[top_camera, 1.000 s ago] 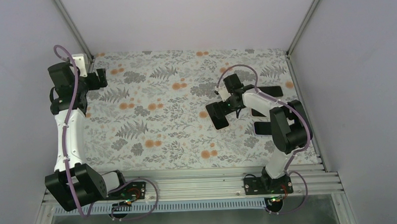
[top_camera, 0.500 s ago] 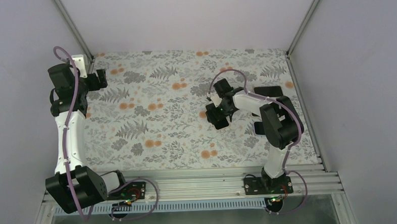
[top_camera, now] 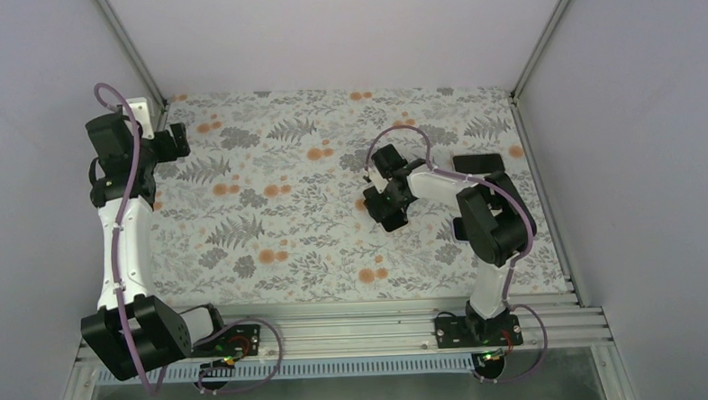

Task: Take the phone out of the phone case
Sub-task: Pick up the phone at the center of the board.

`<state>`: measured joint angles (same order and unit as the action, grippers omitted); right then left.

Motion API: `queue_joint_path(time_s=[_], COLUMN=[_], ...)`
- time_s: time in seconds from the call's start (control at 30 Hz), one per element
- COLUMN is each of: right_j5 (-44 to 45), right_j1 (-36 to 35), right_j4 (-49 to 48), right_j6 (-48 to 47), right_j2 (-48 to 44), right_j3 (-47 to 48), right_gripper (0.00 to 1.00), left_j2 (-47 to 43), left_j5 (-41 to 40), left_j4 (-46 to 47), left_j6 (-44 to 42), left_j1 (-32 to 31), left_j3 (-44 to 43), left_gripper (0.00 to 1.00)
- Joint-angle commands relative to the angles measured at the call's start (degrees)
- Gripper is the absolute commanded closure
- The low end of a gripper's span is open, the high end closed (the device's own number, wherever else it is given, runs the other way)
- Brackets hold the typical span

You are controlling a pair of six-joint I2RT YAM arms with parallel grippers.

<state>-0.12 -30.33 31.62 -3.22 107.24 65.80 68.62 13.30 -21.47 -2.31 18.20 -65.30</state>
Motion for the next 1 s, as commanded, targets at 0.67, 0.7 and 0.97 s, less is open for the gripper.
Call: queue_joint_path(time_s=[0.67,0.7,0.97], right_j5=[0.3,-0.4,-8.0], right_j1=[0.4,0.4,-0.1], right_j4=[-4.8,-4.8,-5.9], right_j6=[-1.7,-1.7,-0.9], right_j2=[-6.5,-6.5,-9.0], right_j3=[11.7,13.2,22.6], right_gripper=[0.42,0.42,0.41], left_j2=[-4.3,-3.8,-2.3], left_j5=[24.2,26.4,31.4], left_j4=[3.5,2.9,1.3], left_j6=[-5.7,-5.7,-4.5], left_j1=[-0.5,-0.9,-10.4], left_j3=[0.3,-0.1,-0.9], left_gripper=[0.00,0.00,0.00])
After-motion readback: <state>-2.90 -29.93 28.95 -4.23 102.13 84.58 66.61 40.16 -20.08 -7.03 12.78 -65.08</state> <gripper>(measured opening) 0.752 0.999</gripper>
